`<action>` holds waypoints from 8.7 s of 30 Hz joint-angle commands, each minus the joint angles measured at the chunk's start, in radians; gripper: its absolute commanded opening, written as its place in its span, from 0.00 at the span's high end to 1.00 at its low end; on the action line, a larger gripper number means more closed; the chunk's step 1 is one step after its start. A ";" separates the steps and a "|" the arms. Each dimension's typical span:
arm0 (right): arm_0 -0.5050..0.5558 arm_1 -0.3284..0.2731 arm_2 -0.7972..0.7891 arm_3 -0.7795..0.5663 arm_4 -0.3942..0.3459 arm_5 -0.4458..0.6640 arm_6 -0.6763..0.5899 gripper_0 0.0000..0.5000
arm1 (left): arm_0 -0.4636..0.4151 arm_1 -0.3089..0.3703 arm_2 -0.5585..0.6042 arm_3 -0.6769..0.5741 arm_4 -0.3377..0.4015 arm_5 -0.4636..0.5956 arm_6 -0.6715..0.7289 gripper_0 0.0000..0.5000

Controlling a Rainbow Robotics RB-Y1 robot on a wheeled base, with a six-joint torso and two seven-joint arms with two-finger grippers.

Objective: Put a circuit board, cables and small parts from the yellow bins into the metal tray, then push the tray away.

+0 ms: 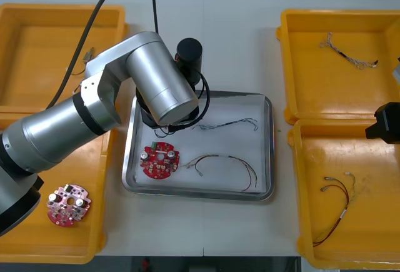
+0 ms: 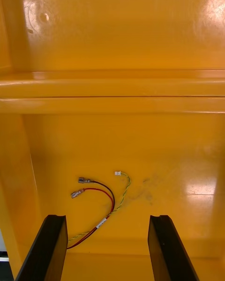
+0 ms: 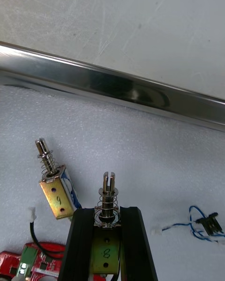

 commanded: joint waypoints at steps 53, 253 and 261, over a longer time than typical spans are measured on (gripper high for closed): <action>-0.094 -0.047 -0.019 -0.037 -0.178 0.003 0.021 0.00 | -0.033 0.190 0.239 -0.422 0.138 0.324 -0.010 0.00; -1.078 0.394 1.429 1.026 0.405 -1.160 0.718 1.00 | 0.750 1.009 0.742 -0.398 0.700 -0.264 -0.607 0.00; -1.078 0.394 1.429 1.018 0.404 -1.159 0.716 0.40 | 0.750 1.009 0.742 -0.398 0.700 -0.264 -0.607 0.00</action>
